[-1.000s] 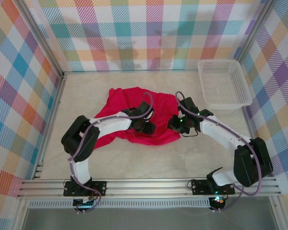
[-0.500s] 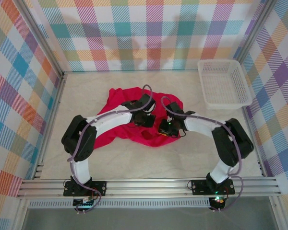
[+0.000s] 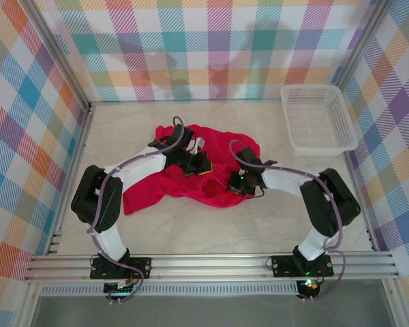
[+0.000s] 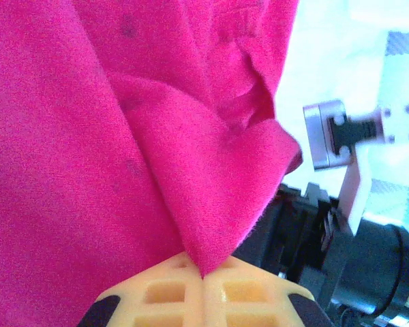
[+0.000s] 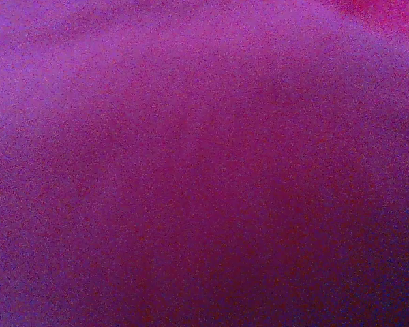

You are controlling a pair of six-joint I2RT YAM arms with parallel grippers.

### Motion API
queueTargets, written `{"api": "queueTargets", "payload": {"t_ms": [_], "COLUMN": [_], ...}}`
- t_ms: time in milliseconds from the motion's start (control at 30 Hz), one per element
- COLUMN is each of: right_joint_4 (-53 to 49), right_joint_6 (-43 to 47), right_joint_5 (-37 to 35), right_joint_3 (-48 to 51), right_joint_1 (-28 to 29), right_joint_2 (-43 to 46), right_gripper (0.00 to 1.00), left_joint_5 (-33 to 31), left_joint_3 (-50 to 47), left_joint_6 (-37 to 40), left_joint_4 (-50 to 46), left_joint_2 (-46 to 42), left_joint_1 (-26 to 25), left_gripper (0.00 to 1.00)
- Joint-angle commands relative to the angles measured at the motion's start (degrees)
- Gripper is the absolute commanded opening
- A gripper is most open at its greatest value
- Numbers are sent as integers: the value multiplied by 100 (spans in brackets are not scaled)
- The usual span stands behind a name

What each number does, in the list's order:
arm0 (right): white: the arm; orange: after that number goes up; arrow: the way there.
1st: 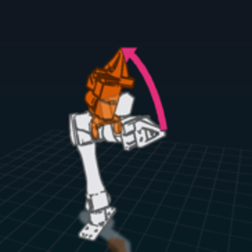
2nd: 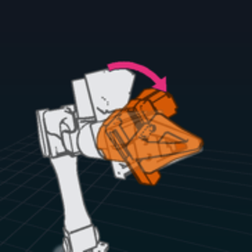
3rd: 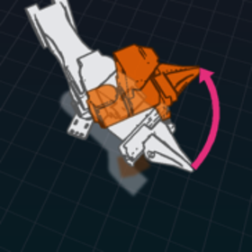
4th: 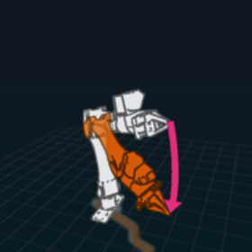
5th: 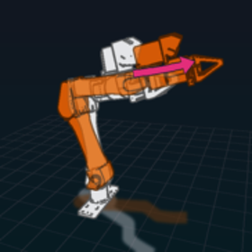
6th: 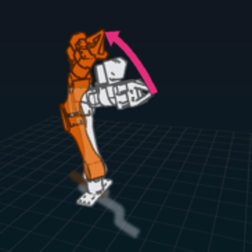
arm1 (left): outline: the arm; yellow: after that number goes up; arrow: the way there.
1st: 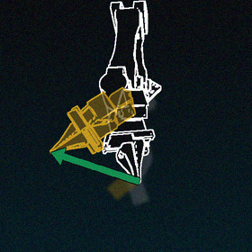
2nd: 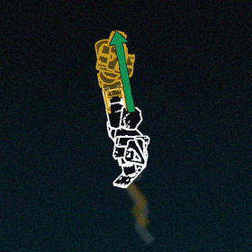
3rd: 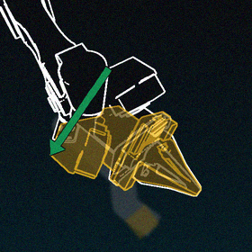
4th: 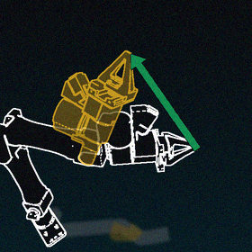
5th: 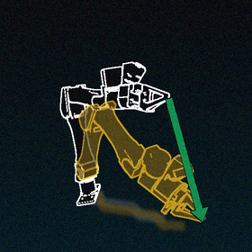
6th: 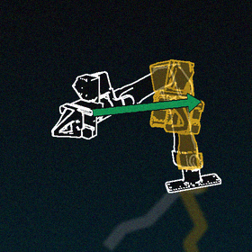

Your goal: Fold the inside-out t-shirt

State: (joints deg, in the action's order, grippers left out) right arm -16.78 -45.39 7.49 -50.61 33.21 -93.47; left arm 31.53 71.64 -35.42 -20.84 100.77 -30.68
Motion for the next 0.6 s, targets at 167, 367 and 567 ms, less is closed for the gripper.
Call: {"api": "queueTargets", "payload": {"t_ms": [167, 367, 567], "right_joint_4": [802, 919, 807], "right_joint_6": [288, 464, 724], "right_joint_5": [60, -96, -591], "right_joint_3": [208, -254, -956], "right_joint_1": [336, 439, 436], "right_joint_2": [767, 95, -675], "right_gripper": [35, 49, 44], "left_joint_5": [266, 275, 284], "left_joint_3": [211, 270, 280], "left_joint_6": [-360, -358, -358], "left_joint_4": [233, 177, 108], "left_joint_2": [355, 457, 349], "left_joint_1": [211, 237, 381], "left_gripper": [0, 0, 0]}}
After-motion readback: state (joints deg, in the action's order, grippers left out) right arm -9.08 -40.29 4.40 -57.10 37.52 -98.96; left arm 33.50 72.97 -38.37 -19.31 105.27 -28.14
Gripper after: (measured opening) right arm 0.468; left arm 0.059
